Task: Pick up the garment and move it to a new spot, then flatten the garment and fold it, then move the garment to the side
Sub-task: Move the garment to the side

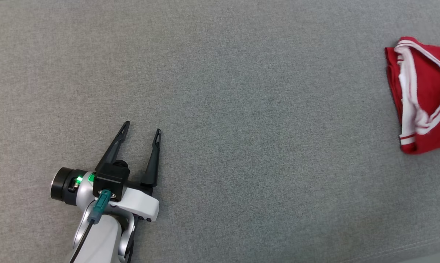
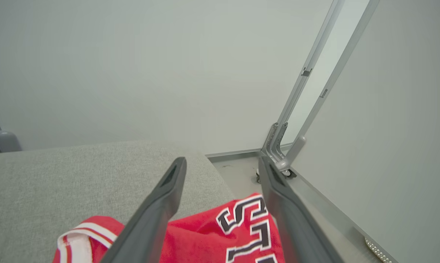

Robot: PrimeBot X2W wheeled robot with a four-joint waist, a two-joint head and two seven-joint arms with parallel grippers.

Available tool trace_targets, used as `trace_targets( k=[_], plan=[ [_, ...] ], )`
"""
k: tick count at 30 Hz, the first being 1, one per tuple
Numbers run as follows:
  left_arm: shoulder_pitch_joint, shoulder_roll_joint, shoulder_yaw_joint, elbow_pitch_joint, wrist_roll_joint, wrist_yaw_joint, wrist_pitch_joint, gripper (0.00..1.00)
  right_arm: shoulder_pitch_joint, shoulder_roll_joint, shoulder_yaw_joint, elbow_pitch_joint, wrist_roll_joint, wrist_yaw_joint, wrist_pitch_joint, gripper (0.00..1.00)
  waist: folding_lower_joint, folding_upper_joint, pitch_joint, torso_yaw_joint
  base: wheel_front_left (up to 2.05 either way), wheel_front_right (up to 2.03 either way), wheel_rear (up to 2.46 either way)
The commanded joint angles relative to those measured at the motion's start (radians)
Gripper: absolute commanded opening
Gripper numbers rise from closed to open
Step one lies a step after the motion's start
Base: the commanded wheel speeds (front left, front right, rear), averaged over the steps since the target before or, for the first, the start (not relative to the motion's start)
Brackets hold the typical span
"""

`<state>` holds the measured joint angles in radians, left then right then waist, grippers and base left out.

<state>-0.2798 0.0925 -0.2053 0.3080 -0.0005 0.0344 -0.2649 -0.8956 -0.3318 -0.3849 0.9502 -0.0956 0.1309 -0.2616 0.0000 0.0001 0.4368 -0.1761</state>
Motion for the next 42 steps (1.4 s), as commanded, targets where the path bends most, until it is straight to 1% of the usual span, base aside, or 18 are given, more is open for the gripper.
trace_targets(
  k=[1, 4, 6, 11, 14, 18, 23, 24, 31, 35, 40, 42],
  plan=[
    [-0.006, 0.016, 0.009, 0.021, -0.006, 0.009, 0.001, 1.00, 0.009, 0.022, -0.022, -0.051, -0.030, 0.000, -0.005, 1.00, 0.0000, -0.0001, -0.003, 0.002, 0.00, 0.00, 0.00],
    [-0.002, 0.010, 0.015, 0.015, -0.013, 0.019, 0.001, 1.00, 0.025, 0.076, -0.008, -0.147, -0.042, 0.000, -0.005, 1.00, 0.0000, -0.0001, -0.018, 0.007, 0.00, 0.00, 0.00],
    [0.006, 0.007, 0.022, 0.012, -0.021, 0.024, 0.001, 1.00, 0.044, 0.106, 0.024, -0.207, -0.017, 0.000, -0.005, 1.00, 0.0000, -0.0001, -0.032, 0.010, 0.00, 0.00, 0.00],
    [0.028, -0.002, 0.042, 0.012, -0.035, 0.038, 0.001, 1.00, 0.149, 0.167, 0.146, -0.345, 0.052, 0.000, -0.004, 1.00, 0.0000, -0.0001, -0.083, 0.026, 0.00, 0.00, 0.00],
    [0.042, -0.008, 0.058, 0.015, -0.047, 0.045, 0.001, 1.00, 0.223, 0.201, 0.190, -0.377, 0.106, 0.000, -0.004, 1.00, 0.0000, -0.0001, -0.118, 0.039, 0.00, 0.00, 0.00],
    [0.067, -0.017, 0.073, 0.030, -0.062, 0.041, 0.001, 1.00, 0.327, 0.237, 0.235, -0.384, 0.140, 0.000, -0.004, 1.00, 0.0000, -0.0001, -0.165, 0.064, 0.00, 0.00, 0.00],
    [0.099, -0.027, 0.088, 0.038, -0.073, 0.047, 0.001, 1.00, 0.443, 0.264, 0.273, -0.375, 0.155, 0.000, -0.004, 1.00, 0.0000, -0.0001, -0.221, 0.097, 0.00, 0.00, 0.00],
    [0.099, -0.027, 0.088, 0.038, -0.073, 0.047, 0.001, 1.00, 0.443, 0.264, 0.273, -0.375, 0.155, 0.000, -0.004, 1.00, 0.0000, -0.0001, -0.221, 0.097, 0.00, 0.00, 0.00],
    [0.160, -0.033, 0.120, 0.053, -0.086, 0.054, 0.001, 1.00, 0.573, 0.277, 0.336, -0.378, 0.149, 0.000, -0.004, 1.00, 0.0000, -0.0001, -0.306, 0.122, 0.00, 0.00, 0.00],
    [0.198, -0.036, 0.138, 0.069, -0.089, 0.053, 0.001, 1.00, 0.632, 0.277, 0.370, -0.396, 0.191, 0.000, -0.004, 1.00, 0.0000, -0.0001, -0.361, 0.132, 0.00, 0.00, 0.00],
    [0.241, -0.037, 0.162, 0.084, -0.089, 0.053, 0.001, 1.00, 0.679, 0.278, 0.383, -0.427, 0.247, 0.000, -0.004, 1.00, 0.0000, -0.0001, -0.418, 0.137, 0.00, 0.00, 0.00],
    [0.252, -0.038, 0.173, 0.088, -0.089, 0.051, 0.001, 1.00, 0.693, 0.278, 0.389, -0.445, 0.253, 0.000, -0.004, 1.00, 0.0000, -0.0001, -0.431, 0.139, 0.00, 0.00, 0.00]
  ],
)
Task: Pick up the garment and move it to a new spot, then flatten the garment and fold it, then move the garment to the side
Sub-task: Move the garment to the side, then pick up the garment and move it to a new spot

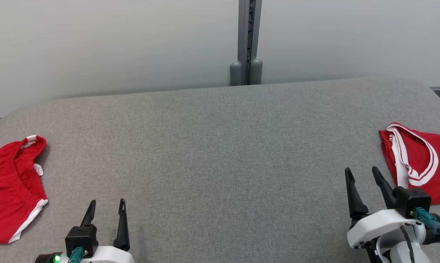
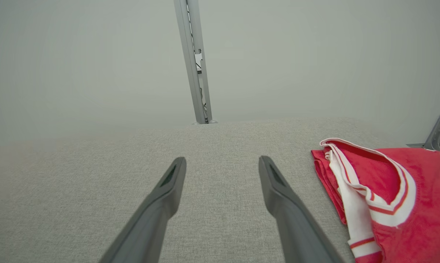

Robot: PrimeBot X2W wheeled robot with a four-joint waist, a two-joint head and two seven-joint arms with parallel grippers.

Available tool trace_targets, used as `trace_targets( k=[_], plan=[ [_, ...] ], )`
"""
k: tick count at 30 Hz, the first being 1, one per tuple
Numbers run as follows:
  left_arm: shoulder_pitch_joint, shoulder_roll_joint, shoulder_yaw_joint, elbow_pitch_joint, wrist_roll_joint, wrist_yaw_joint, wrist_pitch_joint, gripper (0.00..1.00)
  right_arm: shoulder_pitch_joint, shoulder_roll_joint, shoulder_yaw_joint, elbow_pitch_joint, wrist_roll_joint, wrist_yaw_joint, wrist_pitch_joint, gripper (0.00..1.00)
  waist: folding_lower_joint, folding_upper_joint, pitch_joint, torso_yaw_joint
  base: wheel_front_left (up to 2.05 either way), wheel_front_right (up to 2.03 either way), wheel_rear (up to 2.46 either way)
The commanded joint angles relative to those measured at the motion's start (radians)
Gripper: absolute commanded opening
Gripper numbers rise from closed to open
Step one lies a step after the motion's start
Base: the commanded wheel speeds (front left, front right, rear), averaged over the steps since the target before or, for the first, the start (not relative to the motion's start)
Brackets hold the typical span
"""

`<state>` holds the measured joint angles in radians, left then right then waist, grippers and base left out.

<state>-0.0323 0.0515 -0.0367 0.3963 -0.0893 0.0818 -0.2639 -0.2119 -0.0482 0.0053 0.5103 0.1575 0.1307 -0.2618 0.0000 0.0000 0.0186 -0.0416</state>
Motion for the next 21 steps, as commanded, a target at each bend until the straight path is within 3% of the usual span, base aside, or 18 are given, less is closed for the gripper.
trace_targets(
  k=[1, 15, 21],
  plan=[
    [0.008, 0.003, 0.010, 0.002, 0.000, 0.001, 0.000, 1.00, 0.018, -0.006, 0.004, -0.007, 0.002, 0.000, -0.004, 1.00, 0.0000, 0.0000, -0.019, 0.005, 0.00, 0.00, 0.00],
    [0.027, 0.001, 0.048, 0.005, -0.004, 0.002, 0.000, 1.00, 0.051, -0.006, 0.029, -0.023, 0.004, 0.000, -0.004, 1.00, 0.0000, 0.0000, -0.040, 0.017, 0.00, 0.00, 0.00],
    [0.003, 0.001, 0.033, 0.012, -0.018, 0.007, 0.000, 1.00, 0.038, -0.006, 0.052, -0.018, 0.017, 0.000, -0.004, 1.00, 0.0000, 0.0000, -0.017, 0.087, 0.00, 0.00, 0.00]
  ],
)
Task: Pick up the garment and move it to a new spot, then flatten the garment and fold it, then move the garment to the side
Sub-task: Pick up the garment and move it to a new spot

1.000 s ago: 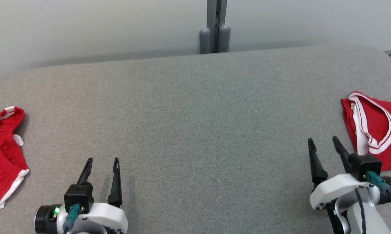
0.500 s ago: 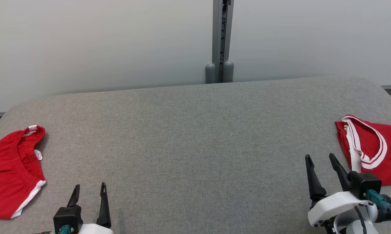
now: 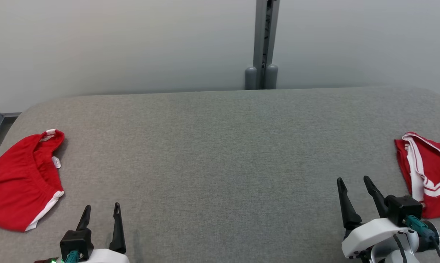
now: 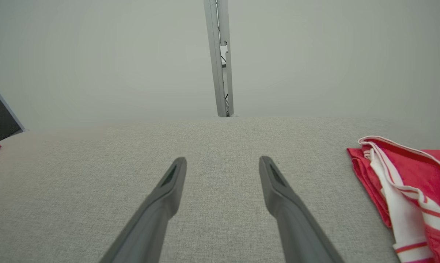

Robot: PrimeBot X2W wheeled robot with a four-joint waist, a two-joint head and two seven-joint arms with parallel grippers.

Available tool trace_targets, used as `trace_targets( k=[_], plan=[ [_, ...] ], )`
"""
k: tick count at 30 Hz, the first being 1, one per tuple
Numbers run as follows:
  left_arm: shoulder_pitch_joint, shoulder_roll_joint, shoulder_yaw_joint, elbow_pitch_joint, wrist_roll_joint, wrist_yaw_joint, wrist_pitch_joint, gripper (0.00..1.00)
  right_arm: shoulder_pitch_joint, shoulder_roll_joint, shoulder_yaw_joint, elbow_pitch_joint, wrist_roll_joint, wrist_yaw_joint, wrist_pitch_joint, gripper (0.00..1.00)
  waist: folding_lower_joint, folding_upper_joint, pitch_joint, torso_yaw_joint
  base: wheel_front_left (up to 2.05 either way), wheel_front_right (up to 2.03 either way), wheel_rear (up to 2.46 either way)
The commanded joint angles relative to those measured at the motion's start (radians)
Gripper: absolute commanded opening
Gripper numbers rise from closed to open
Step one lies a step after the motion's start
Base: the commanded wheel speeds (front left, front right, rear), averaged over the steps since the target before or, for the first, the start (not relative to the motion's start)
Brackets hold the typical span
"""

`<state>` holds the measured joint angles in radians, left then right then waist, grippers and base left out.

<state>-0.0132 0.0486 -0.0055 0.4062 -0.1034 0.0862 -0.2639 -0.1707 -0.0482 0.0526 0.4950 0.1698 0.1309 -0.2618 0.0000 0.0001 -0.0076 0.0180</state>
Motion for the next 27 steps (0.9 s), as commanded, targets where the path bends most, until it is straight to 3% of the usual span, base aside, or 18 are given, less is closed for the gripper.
trace_targets(
  k=[1, 17, 27],
  plan=[
    [-0.018, 0.004, -0.001, 0.003, -0.003, 0.003, 0.000, 1.00, 0.000, -0.005, 0.009, -0.004, 0.008, 0.000, -0.004, 1.00, 0.0000, -0.0001, 0.012, 0.044, 0.00, 0.00, 0.00],
    [-0.011, 0.004, 0.038, 0.006, -0.001, 0.005, -0.001, 1.00, -0.023, -0.006, 0.088, -0.013, 0.043, 0.000, -0.004, 1.00, 0.0000, -0.0001, 0.052, 0.307, 0.00, 0.00, 0.00],
    [0.003, 0.004, 0.073, 0.023, -0.036, 0.000, -0.001, 1.00, -0.023, -0.006, 0.111, -0.010, 0.048, 0.000, -0.004, 1.00, 0.0000, -0.0001, 0.055, 0.406, 0.00, 0.00, 0.00]
  ],
)
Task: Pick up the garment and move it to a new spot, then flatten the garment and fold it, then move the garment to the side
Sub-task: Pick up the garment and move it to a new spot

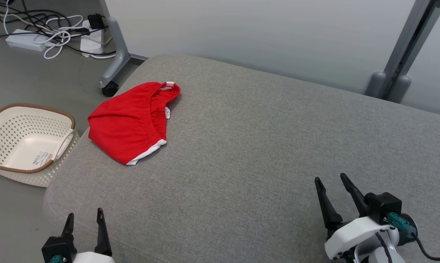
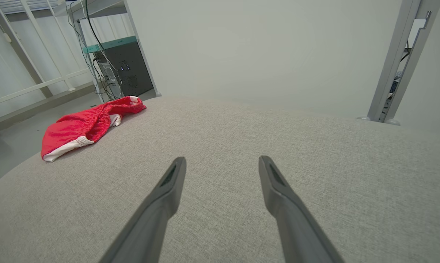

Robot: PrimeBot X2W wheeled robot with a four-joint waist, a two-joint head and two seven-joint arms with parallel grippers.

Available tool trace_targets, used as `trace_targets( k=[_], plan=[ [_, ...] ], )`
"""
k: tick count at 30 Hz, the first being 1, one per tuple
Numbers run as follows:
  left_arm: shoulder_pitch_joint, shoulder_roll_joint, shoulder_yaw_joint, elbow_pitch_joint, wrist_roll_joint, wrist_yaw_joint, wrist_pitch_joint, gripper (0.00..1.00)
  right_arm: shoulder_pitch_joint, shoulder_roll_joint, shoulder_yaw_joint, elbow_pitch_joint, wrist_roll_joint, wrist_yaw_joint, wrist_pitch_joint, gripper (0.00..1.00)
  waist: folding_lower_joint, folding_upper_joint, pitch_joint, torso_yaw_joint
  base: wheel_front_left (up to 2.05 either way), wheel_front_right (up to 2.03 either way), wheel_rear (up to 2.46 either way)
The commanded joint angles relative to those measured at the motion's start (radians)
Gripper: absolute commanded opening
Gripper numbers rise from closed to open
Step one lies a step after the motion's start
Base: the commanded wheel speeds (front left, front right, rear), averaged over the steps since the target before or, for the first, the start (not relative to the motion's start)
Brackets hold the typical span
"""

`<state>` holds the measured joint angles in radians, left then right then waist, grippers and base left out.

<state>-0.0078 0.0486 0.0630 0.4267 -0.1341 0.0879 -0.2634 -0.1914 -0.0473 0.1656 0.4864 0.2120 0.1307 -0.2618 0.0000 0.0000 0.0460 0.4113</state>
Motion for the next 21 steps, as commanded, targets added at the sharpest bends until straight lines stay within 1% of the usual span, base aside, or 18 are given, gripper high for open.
trace_targets(
  k=[1, 5, 11, 14, 16, 20, 21],
  plan=[
    [-0.002, 0.003, 0.005, 0.004, -0.008, -0.003, -0.001, 1.00, -0.003, -0.007, 0.002, -0.001, 0.005, 0.000, -0.004, 1.00, 0.0000, 0.0000, 0.002, 0.016, 0.00, 0.00, 0.00],
    [-0.008, 0.004, 0.017, 0.007, -0.017, -0.005, -0.001, 1.00, -0.011, -0.007, 0.012, 0.000, 0.000, 0.000, -0.004, 1.00, 0.0000, 0.0000, 0.009, 0.011, 0.00, 0.00, 0.00],
    [-0.054, 0.004, 0.026, 0.063, -0.052, -0.036, -0.001, 1.00, -0.030, -0.007, 0.019, -0.009, -0.007, 0.000, -0.004, 1.00, 0.0000, 0.0000, 0.049, -0.025, 0.00, 0.00, 0.00],
    [-0.107, 0.004, 0.033, 0.101, -0.099, -0.065, -0.001, 1.00, -0.040, -0.007, 0.014, -0.018, -0.026, 0.000, -0.004, 1.00, 0.0000, 0.0000, 0.080, -0.044, 0.00, 0.00, 0.00],
    [-0.158, 0.004, 0.038, 0.127, -0.114, -0.073, -0.002, 1.00, -0.044, -0.007, 0.003, -0.024, -0.029, 0.000, -0.004, 1.00, 0.0000, 0.0000, 0.102, -0.053, 0.00, 0.00, 0.00],
    [-0.262, 0.011, 0.052, 0.193, -0.116, -0.093, -0.001, 1.00, -0.055, -0.007, 0.004, -0.053, -0.063, 0.000, -0.004, 1.00, 0.0000, 0.0000, 0.151, -0.077, 0.00, 0.00, 0.00],
    [-0.262, 0.011, 0.052, 0.193, -0.116, -0.093, -0.001, 1.00, -0.055, -0.007, 0.004, -0.053, -0.063, 0.000, -0.004, 1.00, 0.0000, 0.0000, 0.151, -0.077, 0.00, 0.00, 0.00]
  ],
)
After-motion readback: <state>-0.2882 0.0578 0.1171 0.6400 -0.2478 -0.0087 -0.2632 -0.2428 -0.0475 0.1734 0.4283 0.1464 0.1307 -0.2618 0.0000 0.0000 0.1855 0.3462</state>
